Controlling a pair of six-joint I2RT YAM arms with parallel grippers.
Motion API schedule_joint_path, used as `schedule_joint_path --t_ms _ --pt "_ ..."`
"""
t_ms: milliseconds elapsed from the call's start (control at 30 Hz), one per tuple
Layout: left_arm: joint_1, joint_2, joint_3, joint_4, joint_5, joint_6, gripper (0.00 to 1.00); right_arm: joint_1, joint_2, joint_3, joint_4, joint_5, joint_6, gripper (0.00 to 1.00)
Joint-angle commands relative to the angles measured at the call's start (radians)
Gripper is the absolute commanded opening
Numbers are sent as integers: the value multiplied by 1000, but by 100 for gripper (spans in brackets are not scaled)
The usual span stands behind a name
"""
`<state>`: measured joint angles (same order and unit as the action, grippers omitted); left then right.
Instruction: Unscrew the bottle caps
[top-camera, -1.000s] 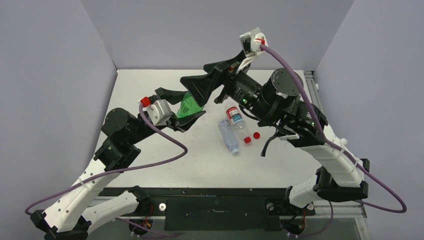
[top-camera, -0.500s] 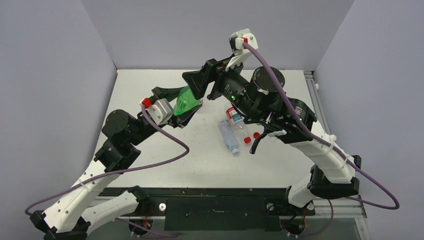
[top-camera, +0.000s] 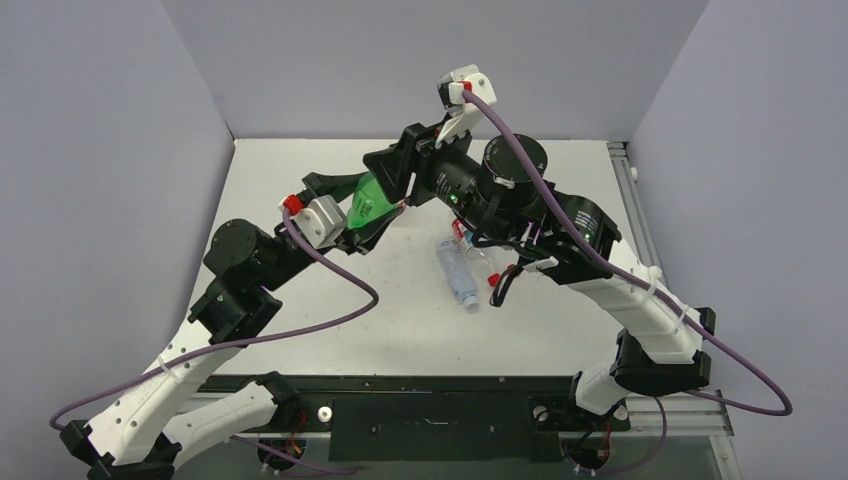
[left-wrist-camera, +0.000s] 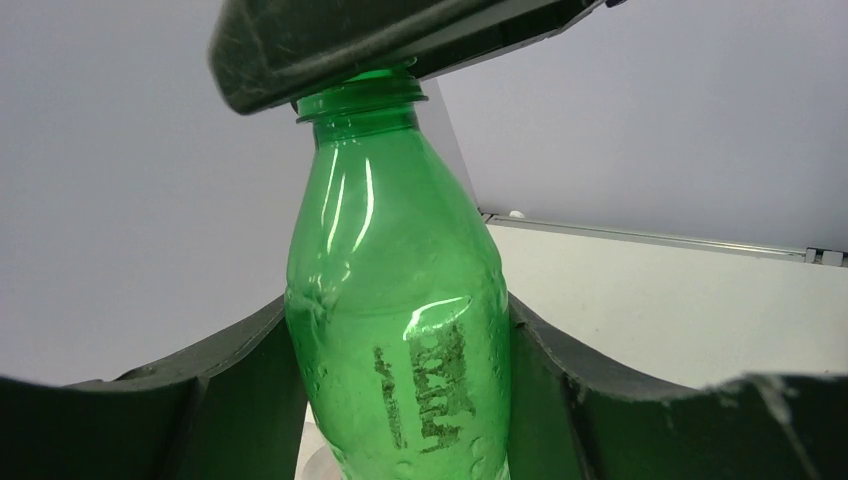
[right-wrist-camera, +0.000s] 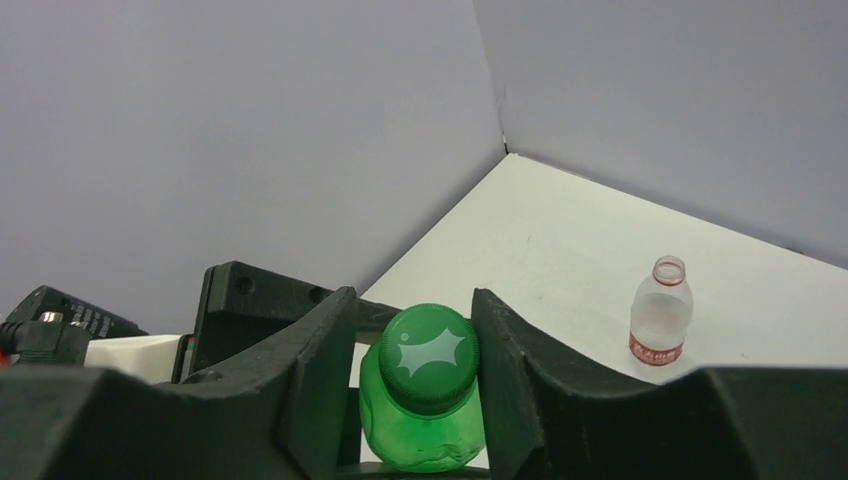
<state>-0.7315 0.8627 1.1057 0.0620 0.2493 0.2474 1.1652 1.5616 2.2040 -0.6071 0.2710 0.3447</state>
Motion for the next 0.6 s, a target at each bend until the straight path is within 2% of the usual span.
schedule_joint_path --t_ms 0,67,200,300,433,567 --pt "-6 -6 25 57 -10 -15 0 -16 -1 12 9 -29 11 30" --pt "-8 -10 25 58 -5 -21 0 -21 -6 13 8 -31 12 17" --pt "-7 -27 16 64 39 -54 0 -35 -33 14 18 -84 -10 2" --pt "-3 -50 -7 123 147 -154 0 -63 -82 -7 44 -261 -57 0" --pt "-1 -39 47 99 325 -312 0 -100 -163 -55 92 -620 -123 0" --pt "0 0 107 64 497 -470 0 -158 -221 -68 117 -821 -122 0"
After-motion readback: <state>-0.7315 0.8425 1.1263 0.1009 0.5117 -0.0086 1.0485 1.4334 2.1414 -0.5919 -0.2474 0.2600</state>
